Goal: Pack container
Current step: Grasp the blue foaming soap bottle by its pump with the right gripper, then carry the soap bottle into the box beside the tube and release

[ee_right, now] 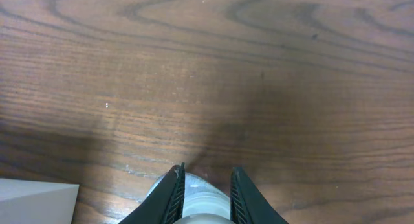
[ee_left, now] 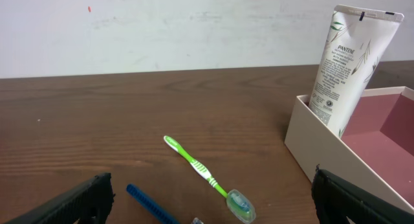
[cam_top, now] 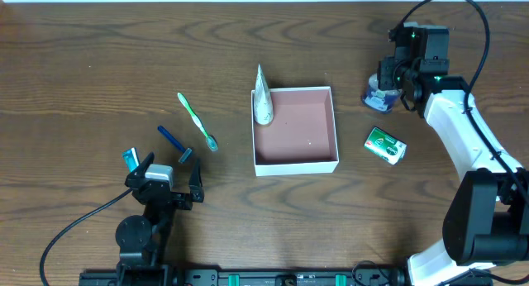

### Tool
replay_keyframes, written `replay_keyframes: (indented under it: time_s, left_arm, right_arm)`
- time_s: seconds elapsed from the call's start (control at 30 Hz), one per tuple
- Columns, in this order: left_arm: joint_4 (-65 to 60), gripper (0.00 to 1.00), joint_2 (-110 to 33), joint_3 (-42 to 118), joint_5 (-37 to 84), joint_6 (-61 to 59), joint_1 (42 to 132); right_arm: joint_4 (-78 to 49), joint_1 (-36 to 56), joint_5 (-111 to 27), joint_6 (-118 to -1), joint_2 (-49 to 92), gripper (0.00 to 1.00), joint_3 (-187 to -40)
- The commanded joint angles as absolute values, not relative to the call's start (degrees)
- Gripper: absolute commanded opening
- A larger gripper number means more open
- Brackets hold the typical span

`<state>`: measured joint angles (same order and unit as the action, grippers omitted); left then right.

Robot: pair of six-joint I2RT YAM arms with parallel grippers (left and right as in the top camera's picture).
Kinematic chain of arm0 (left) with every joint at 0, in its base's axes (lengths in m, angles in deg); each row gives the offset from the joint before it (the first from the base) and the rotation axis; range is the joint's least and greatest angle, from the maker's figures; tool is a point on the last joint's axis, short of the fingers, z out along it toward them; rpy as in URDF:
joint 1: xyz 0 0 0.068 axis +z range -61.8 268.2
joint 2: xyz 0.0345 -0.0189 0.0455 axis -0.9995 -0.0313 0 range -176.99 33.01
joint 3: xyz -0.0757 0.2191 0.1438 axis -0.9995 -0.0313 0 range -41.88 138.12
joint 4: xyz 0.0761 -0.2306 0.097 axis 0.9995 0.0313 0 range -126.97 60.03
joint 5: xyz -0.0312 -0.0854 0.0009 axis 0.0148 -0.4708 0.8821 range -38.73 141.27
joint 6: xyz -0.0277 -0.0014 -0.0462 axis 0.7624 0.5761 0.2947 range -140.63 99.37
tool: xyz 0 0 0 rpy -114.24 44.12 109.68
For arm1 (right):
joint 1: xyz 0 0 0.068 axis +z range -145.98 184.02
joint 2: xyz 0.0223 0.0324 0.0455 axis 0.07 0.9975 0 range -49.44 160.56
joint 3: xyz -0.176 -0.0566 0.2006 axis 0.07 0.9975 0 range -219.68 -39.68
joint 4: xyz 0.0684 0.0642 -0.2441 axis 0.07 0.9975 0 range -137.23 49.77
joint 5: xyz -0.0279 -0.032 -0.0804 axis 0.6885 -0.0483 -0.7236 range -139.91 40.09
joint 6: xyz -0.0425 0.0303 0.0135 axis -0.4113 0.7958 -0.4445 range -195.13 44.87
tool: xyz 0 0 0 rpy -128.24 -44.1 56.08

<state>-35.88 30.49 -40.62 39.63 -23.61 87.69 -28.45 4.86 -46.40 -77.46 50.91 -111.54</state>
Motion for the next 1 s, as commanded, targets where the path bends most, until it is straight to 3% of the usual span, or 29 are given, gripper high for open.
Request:
replay_keyframes:
  time_s: [0.0,0.33,0.6,0.97]
  left_arm:
    - [-34.0,0.98,30.5,-41.6,39.0,-23.9,87.9]
    - [-34.0,0.98,30.5,-41.6,39.0,-23.9,87.9]
    - [-34.0,0.98,30.5,-41.6,39.0,-23.9,87.9]
    - [-34.0,0.98,30.5,-41.6,39.0,-23.9,87.9]
  right_arm:
    - [-29.1,4.4,-45.8,-78.5,47.4,0.18,-112.1]
    - [-25.8,6.1,-43.8,-77.3,35.0,0.20,-112.3]
    - [-22.0,14.3,-36.3,-73.6,24.8,0.23,-112.3]
    - [-20.7,28.6,-38.1,-71.9,29.0,0.27,-112.3]
